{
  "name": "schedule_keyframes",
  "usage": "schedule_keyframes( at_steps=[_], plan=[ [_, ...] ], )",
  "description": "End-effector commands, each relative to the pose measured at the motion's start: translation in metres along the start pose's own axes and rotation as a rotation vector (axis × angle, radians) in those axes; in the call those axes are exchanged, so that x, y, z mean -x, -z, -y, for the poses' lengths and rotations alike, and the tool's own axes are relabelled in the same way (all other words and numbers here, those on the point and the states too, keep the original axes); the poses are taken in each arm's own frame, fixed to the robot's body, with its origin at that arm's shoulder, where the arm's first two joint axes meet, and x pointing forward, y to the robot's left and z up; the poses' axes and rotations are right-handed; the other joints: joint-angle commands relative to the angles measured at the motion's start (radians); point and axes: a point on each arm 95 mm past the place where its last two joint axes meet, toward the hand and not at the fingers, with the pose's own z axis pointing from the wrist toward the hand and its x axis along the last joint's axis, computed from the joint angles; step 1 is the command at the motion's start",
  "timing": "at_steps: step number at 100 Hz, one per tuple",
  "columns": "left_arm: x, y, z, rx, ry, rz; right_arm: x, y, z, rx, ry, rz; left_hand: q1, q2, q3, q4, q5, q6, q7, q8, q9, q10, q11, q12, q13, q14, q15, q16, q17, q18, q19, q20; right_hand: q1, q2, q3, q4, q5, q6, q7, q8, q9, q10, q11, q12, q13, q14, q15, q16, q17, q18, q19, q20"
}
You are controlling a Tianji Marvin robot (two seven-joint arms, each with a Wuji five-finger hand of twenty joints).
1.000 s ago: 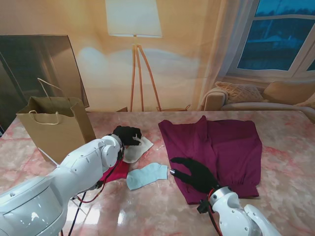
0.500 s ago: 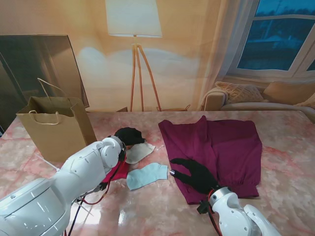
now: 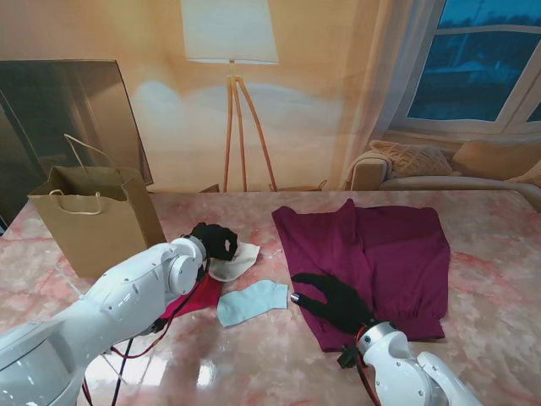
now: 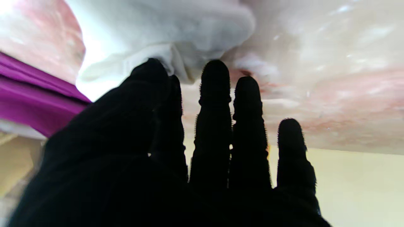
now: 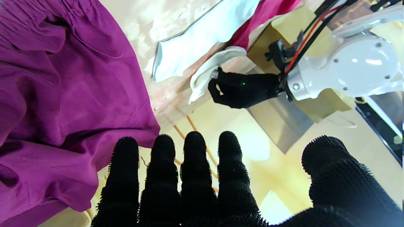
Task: Fold the socks and the shorts into the kraft paper bag
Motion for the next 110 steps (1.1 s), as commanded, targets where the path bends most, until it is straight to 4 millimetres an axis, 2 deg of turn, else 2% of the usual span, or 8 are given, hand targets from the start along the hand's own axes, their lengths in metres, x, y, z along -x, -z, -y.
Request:
schedule_keyframes(
  at_steps=[1,15,34,56,68,76,88,110],
  plan=[
    [0.013,0.005,-0.004,0.02,0.005,0.01,-0.001,0.001,0.004,-0.007,-0.001,0.0,0.023,-0.058,0.034,-0.046,-0.008,-0.035,0.036,0.02,0.032,-0.06,0.006,0.039,0.014,-0.001,0.008,-0.003,-0.015,0.02,-0.002,-0.009,0.015,0.022,-0.024,0.029,0.009,-0.027,0.013,0.001,0.007,-0.002,0.017,0.007,0.012,0.005,0.013,0.013,-0.01,0.001,0.018,0.025],
    [0.014,0.007,-0.006,-0.015,-0.019,0.008,0.0,0.001,0.005,-0.006,0.001,-0.001,-0.102,-0.106,0.118,-0.08,-0.159,-0.008,-0.017,0.223,-0.166,-0.089,0.093,-0.002,-0.063,0.007,-0.065,-0.026,-0.028,0.025,-0.023,0.003,0.016,0.022,-0.023,0.029,0.009,-0.024,0.013,0.001,0.006,-0.001,0.016,0.007,0.012,0.005,0.013,0.013,-0.011,0.003,0.019,0.025],
    [0.011,0.008,-0.004,-0.035,0.016,-0.01,0.0,0.001,0.005,-0.008,0.001,0.001,-0.22,0.055,0.065,0.004,-0.196,0.077,-0.21,0.131,-0.401,-0.022,-0.106,-0.346,-0.193,0.014,-0.199,-0.117,-0.059,0.027,-0.083,0.006,0.015,0.022,-0.024,0.029,0.009,-0.026,0.014,0.002,0.004,-0.002,0.016,0.007,0.011,0.005,0.012,0.013,-0.013,0.009,0.019,0.027],
    [0.008,0.007,0.002,-0.093,0.091,-0.01,0.001,0.001,0.007,-0.018,-0.001,0.004,-0.263,0.267,-0.035,0.081,-0.205,0.078,-0.301,0.063,-0.479,0.008,-0.171,-0.4,-0.24,0.026,-0.22,-0.114,-0.071,0.036,-0.099,0.026,0.015,0.023,-0.024,0.029,0.009,-0.025,0.013,0.002,0.003,-0.002,0.015,0.006,0.01,0.007,0.012,0.013,-0.014,0.008,0.021,0.029],
    [0.004,0.003,0.003,-0.124,0.151,-0.01,0.001,0.0,0.007,-0.02,-0.001,0.004,-0.291,0.368,-0.094,0.17,-0.16,0.096,-0.416,-0.02,-0.495,0.025,-0.201,-0.432,-0.255,0.042,-0.236,-0.119,-0.086,0.049,-0.12,0.045,0.016,0.023,-0.024,0.029,0.01,-0.026,0.013,0.002,0.005,-0.002,0.016,0.007,0.011,0.007,0.012,0.014,-0.014,0.008,0.021,0.03],
    [0.0,-0.001,0.002,-0.152,0.163,-0.001,0.001,0.0,0.007,-0.019,-0.001,0.003,-0.23,0.404,-0.178,0.13,-0.105,0.121,-0.49,-0.113,-0.474,0.028,-0.199,-0.433,-0.235,0.043,-0.225,-0.114,-0.075,0.047,-0.109,0.061,0.015,0.023,-0.024,0.029,0.009,-0.028,0.013,0.002,0.005,-0.001,0.016,0.007,0.01,0.007,0.012,0.014,-0.014,0.008,0.021,0.031],
    [-0.007,-0.008,0.001,-0.179,0.126,0.002,0.002,0.0,0.008,-0.023,-0.003,0.001,-0.1,0.341,-0.087,0.044,-0.086,0.133,-0.551,-0.195,-0.43,0.002,-0.185,-0.442,-0.185,0.025,-0.202,-0.125,-0.041,0.036,-0.053,0.065,0.015,0.024,-0.024,0.029,0.01,-0.024,0.014,0.002,0.004,0.0,0.016,0.007,0.01,0.008,0.012,0.014,-0.014,0.008,0.021,0.031],
    [-0.018,-0.016,-0.006,-0.169,0.089,-0.018,0.003,0.0,0.007,-0.019,-0.006,0.001,-0.103,0.187,0.067,0.012,-0.176,0.154,-0.638,-0.318,-0.48,-0.037,-0.199,-0.523,-0.171,0.0,-0.207,-0.178,-0.013,0.019,-0.001,0.032,0.016,0.022,-0.024,0.029,0.011,-0.027,0.014,0.003,0.006,-0.002,0.016,0.007,0.012,0.008,0.013,0.015,-0.013,0.01,0.021,0.032]
  ],
)
